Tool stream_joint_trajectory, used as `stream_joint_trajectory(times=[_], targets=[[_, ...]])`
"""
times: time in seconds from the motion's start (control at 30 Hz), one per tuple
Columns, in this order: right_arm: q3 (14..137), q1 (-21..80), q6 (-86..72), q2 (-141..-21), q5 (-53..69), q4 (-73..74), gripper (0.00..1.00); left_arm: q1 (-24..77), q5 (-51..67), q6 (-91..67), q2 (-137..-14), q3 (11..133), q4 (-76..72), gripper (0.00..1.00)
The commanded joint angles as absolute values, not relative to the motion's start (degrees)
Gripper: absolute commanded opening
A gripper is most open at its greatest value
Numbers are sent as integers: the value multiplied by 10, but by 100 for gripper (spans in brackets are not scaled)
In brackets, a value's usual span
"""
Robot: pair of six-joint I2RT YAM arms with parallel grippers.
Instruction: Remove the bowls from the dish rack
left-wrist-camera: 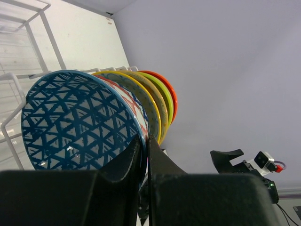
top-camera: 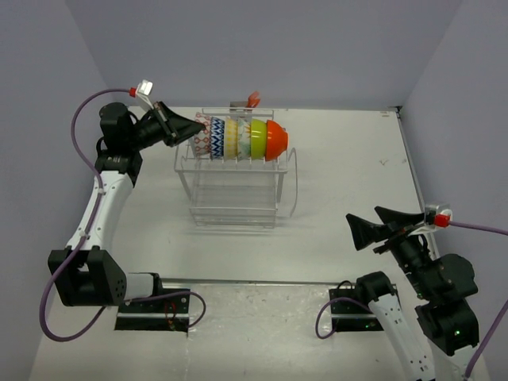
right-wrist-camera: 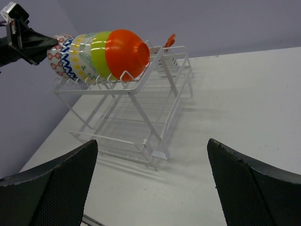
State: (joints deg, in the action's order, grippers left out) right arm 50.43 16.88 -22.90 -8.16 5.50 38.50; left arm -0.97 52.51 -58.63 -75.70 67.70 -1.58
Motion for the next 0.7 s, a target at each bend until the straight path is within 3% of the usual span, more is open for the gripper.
stream_joint_trajectory(times=[0.0, 0.47, 0.67], targets=[[512, 171, -217, -76, 47, 374, 99, -13, 505, -601, -715, 698, -69, 0], [511, 171, -215, -76, 47, 371, 99, -35, 439, -606, -659, 661, -69, 0], [510, 171, -217, -89, 54, 364, 99, -34, 387, -490, -621, 738, 11, 0]])
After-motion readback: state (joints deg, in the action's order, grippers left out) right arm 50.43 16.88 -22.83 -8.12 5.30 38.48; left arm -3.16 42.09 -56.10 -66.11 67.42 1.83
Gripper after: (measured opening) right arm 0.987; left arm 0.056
